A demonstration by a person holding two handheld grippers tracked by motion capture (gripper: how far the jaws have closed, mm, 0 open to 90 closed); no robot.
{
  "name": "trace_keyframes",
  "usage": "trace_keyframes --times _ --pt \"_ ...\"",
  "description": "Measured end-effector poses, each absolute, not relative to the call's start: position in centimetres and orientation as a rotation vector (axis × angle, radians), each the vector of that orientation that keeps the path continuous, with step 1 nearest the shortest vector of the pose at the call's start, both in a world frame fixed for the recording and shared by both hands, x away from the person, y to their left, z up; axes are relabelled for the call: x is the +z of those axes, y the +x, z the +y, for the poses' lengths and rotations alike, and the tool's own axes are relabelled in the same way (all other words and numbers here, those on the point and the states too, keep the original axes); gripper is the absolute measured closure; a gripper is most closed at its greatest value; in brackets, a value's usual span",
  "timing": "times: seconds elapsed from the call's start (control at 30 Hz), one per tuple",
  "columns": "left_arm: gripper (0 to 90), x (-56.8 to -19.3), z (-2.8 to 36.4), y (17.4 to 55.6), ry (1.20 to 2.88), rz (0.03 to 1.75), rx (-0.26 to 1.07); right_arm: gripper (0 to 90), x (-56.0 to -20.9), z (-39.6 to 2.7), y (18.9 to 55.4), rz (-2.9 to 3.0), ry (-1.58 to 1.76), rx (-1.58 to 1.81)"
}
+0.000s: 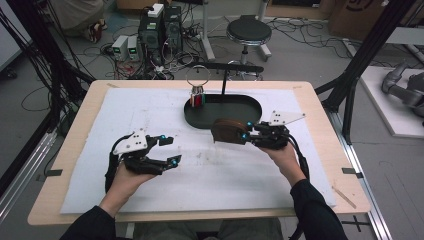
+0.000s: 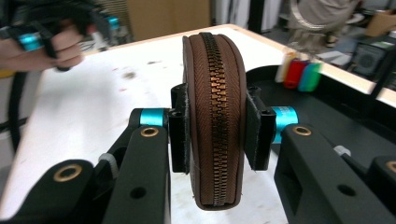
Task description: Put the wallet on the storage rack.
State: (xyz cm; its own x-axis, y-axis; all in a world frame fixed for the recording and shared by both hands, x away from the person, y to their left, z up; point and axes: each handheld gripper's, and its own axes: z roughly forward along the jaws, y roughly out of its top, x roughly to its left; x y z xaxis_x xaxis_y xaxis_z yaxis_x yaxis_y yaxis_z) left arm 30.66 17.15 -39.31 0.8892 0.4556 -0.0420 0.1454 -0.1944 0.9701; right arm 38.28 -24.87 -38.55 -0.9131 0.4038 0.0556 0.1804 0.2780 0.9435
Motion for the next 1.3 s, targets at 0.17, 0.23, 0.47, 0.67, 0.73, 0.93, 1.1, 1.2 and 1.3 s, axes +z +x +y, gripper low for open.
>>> trace_keyframes --times 0.17,0.23,0.47,0.67,0.73,0.93,1.1,1.2,1.3 --pt "30.6 -39.6 18.3 30.4 1.745 0.484 0.314 68.7 -38.5 -25.0 39.4 2.275 0.636 1.691" --pt "30.6 -39.7 18.5 30.4 1.741 0.491 0.320 68.8 -38.4 -24.9 39.9 2.246 0.670 1.679" --pt "30.6 -39.8 19.1 30.2 1.734 0.505 0.346 68.8 -37.8 -24.3 41.8 2.179 0.756 1.642" --pt "30.6 -39.7 19.3 30.1 1.730 0.504 0.355 68.8 -38.2 -23.2 43.7 2.152 0.823 1.614" --pt "30.6 -39.7 19.2 30.0 1.733 0.500 0.357 68.7 -38.4 -22.8 44.1 2.149 0.833 1.586" --pt "30.6 -39.8 19.4 29.9 1.729 0.504 0.357 68.7 -38.9 -21.5 45.5 2.149 0.879 1.533" --pt "30.6 -39.8 19.6 29.8 1.728 0.507 0.361 68.6 -39.4 -21.1 46.1 2.126 0.915 1.524" --pt "30.6 -39.9 19.6 29.7 1.725 0.507 0.357 68.6 -40.0 -20.9 46.5 2.132 0.930 1.491" --pt "30.6 -39.9 19.6 29.7 1.722 0.508 0.355 68.5 -40.3 -20.7 46.6 2.140 0.940 1.475"
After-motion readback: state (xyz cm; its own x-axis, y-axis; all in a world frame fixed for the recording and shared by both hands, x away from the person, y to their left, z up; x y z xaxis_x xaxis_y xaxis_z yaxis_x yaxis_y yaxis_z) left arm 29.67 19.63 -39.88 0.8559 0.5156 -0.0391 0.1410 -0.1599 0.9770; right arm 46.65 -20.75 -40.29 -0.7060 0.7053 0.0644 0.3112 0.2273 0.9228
